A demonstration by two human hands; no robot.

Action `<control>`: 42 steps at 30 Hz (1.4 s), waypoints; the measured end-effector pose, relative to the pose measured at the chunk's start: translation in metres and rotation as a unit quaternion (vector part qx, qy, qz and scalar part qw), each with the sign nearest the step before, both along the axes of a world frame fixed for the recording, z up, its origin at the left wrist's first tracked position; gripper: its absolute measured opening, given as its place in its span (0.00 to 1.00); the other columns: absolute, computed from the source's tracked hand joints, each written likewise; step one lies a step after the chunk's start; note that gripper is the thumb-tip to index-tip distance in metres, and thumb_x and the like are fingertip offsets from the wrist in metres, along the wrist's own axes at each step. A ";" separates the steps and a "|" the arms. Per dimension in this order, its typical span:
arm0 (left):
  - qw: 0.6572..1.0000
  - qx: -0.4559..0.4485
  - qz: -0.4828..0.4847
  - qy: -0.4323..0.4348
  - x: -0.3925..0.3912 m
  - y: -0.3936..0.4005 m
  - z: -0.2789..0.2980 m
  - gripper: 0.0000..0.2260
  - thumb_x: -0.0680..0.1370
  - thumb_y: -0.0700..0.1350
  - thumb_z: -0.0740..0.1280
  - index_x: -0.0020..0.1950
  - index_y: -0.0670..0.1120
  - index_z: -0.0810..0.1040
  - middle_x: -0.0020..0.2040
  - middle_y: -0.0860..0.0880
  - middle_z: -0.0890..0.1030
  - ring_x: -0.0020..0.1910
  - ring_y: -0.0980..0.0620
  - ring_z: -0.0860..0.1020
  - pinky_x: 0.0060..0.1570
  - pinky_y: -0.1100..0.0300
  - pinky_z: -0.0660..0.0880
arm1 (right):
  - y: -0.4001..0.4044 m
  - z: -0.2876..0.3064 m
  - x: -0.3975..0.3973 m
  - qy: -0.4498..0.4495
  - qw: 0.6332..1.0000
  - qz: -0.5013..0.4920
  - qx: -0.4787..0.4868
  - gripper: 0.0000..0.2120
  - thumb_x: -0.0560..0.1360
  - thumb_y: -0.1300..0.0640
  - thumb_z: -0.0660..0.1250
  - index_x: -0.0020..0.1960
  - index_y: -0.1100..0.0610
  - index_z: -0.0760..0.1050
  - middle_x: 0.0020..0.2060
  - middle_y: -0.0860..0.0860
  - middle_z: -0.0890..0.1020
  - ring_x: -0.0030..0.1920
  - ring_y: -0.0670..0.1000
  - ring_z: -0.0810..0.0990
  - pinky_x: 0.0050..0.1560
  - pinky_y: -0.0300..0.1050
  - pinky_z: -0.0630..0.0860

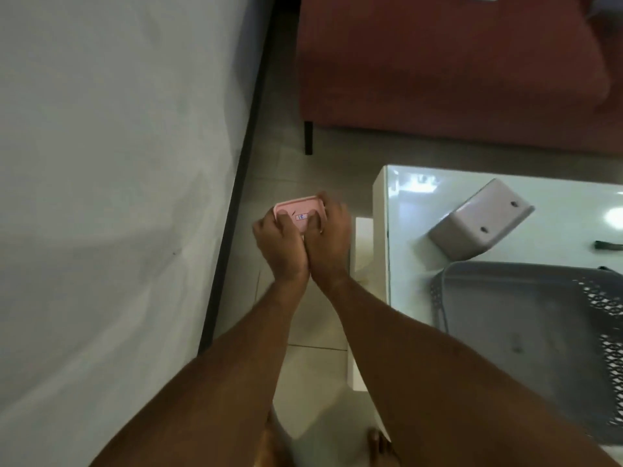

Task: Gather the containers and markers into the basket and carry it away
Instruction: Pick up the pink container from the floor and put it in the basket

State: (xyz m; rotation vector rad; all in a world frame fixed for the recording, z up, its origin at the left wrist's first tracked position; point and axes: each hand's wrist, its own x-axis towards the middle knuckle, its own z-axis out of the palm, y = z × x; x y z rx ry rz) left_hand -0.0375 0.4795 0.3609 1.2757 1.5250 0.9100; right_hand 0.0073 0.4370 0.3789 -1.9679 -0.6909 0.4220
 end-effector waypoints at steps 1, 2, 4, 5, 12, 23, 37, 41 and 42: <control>1.000 0.016 0.007 0.001 0.008 -0.011 0.011 0.15 0.86 0.47 0.59 0.63 0.41 0.80 0.59 0.42 0.80 0.55 0.48 0.82 0.40 0.78 0.75 | -0.009 0.008 0.008 -0.009 1.000 -0.002 0.007 0.20 0.82 0.50 0.59 0.71 0.55 0.73 0.65 0.53 0.77 0.64 0.50 0.76 0.60 0.32 0.73; 0.999 0.032 0.013 0.000 0.016 -0.024 0.021 0.14 0.86 0.48 0.59 0.63 0.42 0.80 0.58 0.43 0.80 0.54 0.49 0.82 0.41 0.77 0.76 | -0.020 0.016 0.017 -0.017 1.000 -0.004 0.013 0.22 0.81 0.47 0.57 0.71 0.55 0.73 0.64 0.53 0.77 0.63 0.49 0.76 0.59 0.29 0.72; 0.998 0.062 0.019 -0.010 0.031 -0.053 0.042 0.13 0.85 0.48 0.61 0.63 0.43 0.79 0.58 0.45 0.81 0.54 0.50 0.81 0.45 0.72 0.79 | -0.046 0.030 0.033 -0.037 0.999 -0.001 0.028 0.25 0.80 0.43 0.54 0.70 0.56 0.73 0.64 0.53 0.77 0.63 0.49 0.76 0.58 0.23 0.69; 0.997 0.079 0.022 -0.015 0.039 -0.070 0.051 0.13 0.84 0.50 0.61 0.63 0.44 0.79 0.58 0.46 0.81 0.54 0.50 0.81 0.48 0.68 0.80 | -0.062 0.037 0.041 -0.044 0.998 0.000 0.035 0.26 0.80 0.42 0.53 0.69 0.56 0.73 0.63 0.53 0.77 0.63 0.48 0.76 0.59 0.24 0.70; 0.994 0.106 -0.011 0.005 0.095 -0.187 0.080 0.13 0.81 0.54 0.63 0.57 0.47 0.79 0.51 0.50 0.82 0.50 0.50 0.81 0.49 0.48 0.82 | -0.183 0.056 0.100 -0.075 0.995 -0.058 0.020 0.20 0.84 0.50 0.57 0.72 0.56 0.72 0.68 0.55 0.75 0.69 0.52 0.73 0.67 0.29 0.66; 0.972 0.055 -0.151 0.171 0.143 -0.274 0.061 0.12 0.83 0.44 0.63 0.64 0.45 0.80 0.57 0.45 0.84 0.55 0.46 0.82 0.56 0.54 0.79 | -0.276 0.018 0.159 -0.084 0.990 -0.097 -0.053 0.12 0.80 0.67 0.62 0.62 0.63 0.77 0.56 0.59 0.79 0.53 0.51 0.75 0.50 0.24 0.64; 0.947 -0.077 -0.203 0.235 0.153 -0.277 0.051 0.22 0.80 0.46 0.68 0.71 0.39 0.70 0.67 0.39 0.77 0.66 0.40 0.76 0.64 0.50 0.74 | -0.276 -0.006 0.170 0.036 0.983 -0.067 -0.170 0.11 0.78 0.64 0.66 0.58 0.59 0.81 0.51 0.56 0.86 0.51 0.56 0.84 0.50 0.43 0.77; 0.952 -0.061 -0.204 0.219 0.151 -0.278 0.052 0.25 0.79 0.50 0.70 0.73 0.40 0.69 0.67 0.41 0.77 0.65 0.42 0.77 0.63 0.52 0.76 | -0.273 0.002 0.171 0.026 0.981 -0.061 -0.181 0.09 0.79 0.63 0.66 0.58 0.59 0.81 0.50 0.56 0.86 0.50 0.56 0.84 0.50 0.45 0.79; 0.953 -0.052 -0.205 0.215 0.150 -0.278 0.054 0.26 0.79 0.50 0.70 0.73 0.41 0.68 0.68 0.41 0.77 0.65 0.42 0.77 0.62 0.52 0.77 | -0.273 0.005 0.170 0.014 0.981 -0.059 -0.182 0.08 0.80 0.62 0.65 0.57 0.59 0.80 0.50 0.56 0.86 0.50 0.57 0.84 0.49 0.46 0.78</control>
